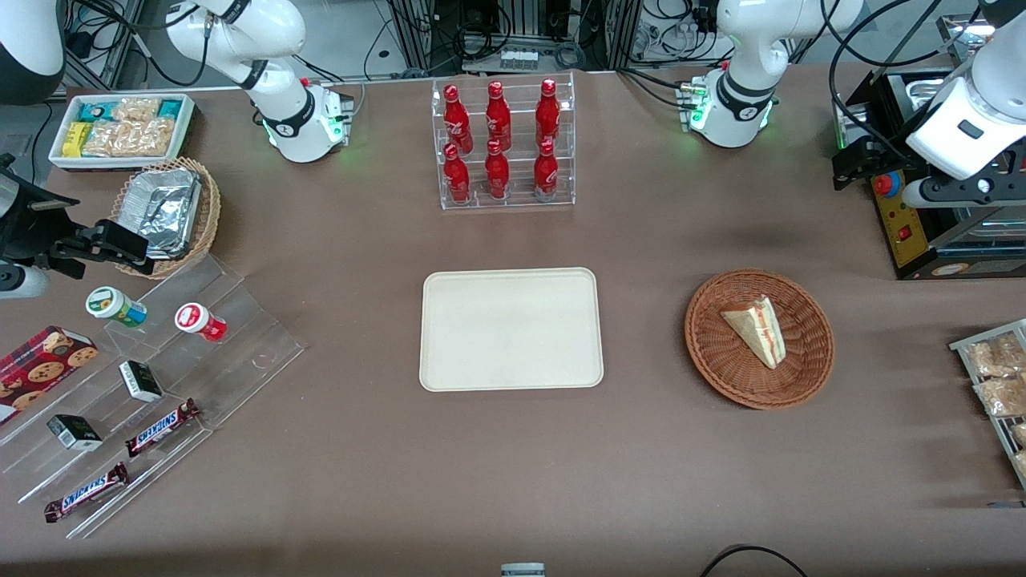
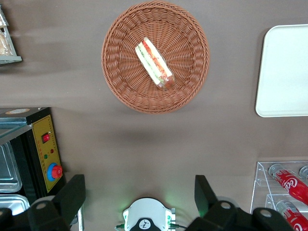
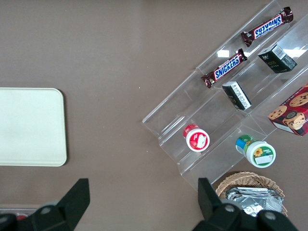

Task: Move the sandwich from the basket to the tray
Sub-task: 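Lower the open left gripper over the sandwich in the wicker basket, then close the left gripper on the wrapped sandwich's edge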

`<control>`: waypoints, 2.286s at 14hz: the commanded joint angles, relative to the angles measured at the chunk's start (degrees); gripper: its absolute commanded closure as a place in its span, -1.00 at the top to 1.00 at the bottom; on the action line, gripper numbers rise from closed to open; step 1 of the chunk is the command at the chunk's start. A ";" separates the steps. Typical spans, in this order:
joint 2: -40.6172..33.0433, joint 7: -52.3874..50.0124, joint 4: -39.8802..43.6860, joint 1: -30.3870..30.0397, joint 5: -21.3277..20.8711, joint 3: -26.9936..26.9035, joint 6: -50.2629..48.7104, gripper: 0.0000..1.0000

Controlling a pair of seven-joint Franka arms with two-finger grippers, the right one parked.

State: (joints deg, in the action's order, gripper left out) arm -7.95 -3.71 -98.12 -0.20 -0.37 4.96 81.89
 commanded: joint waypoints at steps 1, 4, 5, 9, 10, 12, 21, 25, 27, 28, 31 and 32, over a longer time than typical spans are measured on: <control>-0.13 0.82 0.12 0.11 -0.78 -0.04 0.46 1.00; 1.70 -0.15 -0.49 -0.49 -1.04 -0.13 2.12 1.00; 2.49 -1.72 -1.80 -0.76 -1.04 -0.21 4.13 1.00; 3.64 -14.45 -13.12 -1.20 -1.04 -0.21 18.53 1.00; 3.73 -18.48 -16.81 -1.20 -1.04 -0.21 23.01 1.00; 3.73 -25.87 -23.93 -1.20 -1.04 -0.21 32.76 1.00; 14.00 -36.36 -30.29 -0.15 -1.13 0.22 53.89 1.00; 17.44 -38.64 -30.73 1.17 -1.13 0.23 58.38 1.00; 19.02 -38.82 -30.91 2.13 -1.13 0.23 59.26 1.00; 19.63 -38.83 -31.26 2.14 -1.13 0.23 59.96 1.00; 20.26 -38.91 -32.31 2.14 -3.14 0.14 59.97 0.62; 20.43 -39.35 -32.40 2.14 -3.41 0.14 59.97 0.19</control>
State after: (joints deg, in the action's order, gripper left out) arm 12.82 -41.28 -129.37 1.64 -1.95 5.23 140.63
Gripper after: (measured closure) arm 0.031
